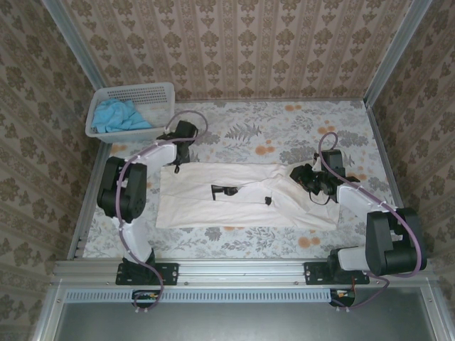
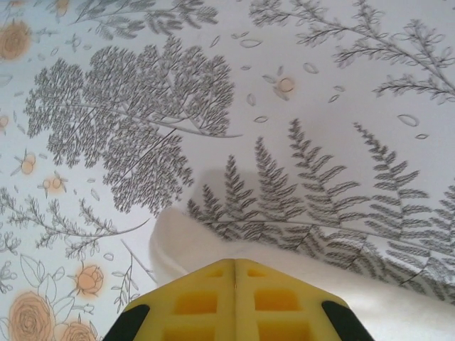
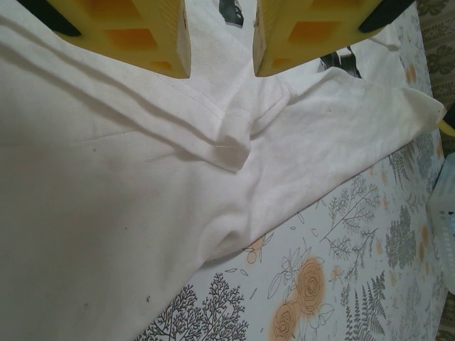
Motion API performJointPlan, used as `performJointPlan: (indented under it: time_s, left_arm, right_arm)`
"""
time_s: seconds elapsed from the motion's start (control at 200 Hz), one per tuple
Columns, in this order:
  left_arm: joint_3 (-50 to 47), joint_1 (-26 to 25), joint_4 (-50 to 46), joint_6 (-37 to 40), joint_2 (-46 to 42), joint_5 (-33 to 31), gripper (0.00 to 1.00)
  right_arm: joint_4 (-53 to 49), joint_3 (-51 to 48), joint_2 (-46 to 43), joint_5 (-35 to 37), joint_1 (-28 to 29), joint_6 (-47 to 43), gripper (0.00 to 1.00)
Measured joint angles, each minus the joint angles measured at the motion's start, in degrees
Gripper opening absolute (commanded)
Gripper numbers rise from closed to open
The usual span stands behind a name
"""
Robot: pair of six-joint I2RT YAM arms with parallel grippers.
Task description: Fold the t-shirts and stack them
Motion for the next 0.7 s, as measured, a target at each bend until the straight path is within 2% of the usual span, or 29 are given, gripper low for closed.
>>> performJointPlan:
  time_s: [0.165, 0.445, 0.52, 0.615, 0.67, 0.7]
  left_arm:
    - [-10.5, 1.6, 8.0, -3.4, -7.3, 1.9, 0.0]
    - [-28.1, 8.2, 22.2, -12.7, -19.9, 5.7, 0.0]
    - [-31.7, 9.6, 24.3, -15.5, -21.8, 6.7, 0.18]
    - [-33.8, 11.1, 25.0, -18.6, -22.5, 7.6, 0.23]
    - [-34.5, 12.0, 25.0, -20.2, -22.9, 7.9, 0.36]
    - [-34.9, 12.3, 25.0, -20.6, -23.5, 7.8, 0.37]
  right_arm:
    - [0.0, 0.0, 0.1, 0.0, 0.0, 0.0, 0.31]
    - [0.0, 0.0, 0.5, 0.0, 0.0, 0.0, 0.31]
    - [0.0, 0.0, 0.5, 0.0, 0.0, 0.0, 0.32]
    - [0.0, 0.0, 0.5, 0.0, 0.0, 0.0, 0.34]
    - [0.0, 0.0, 0.5, 0.0, 0.0, 0.0, 0.36]
    - [0.0, 0.0, 0.5, 0.0, -0.1, 0.0, 0.37]
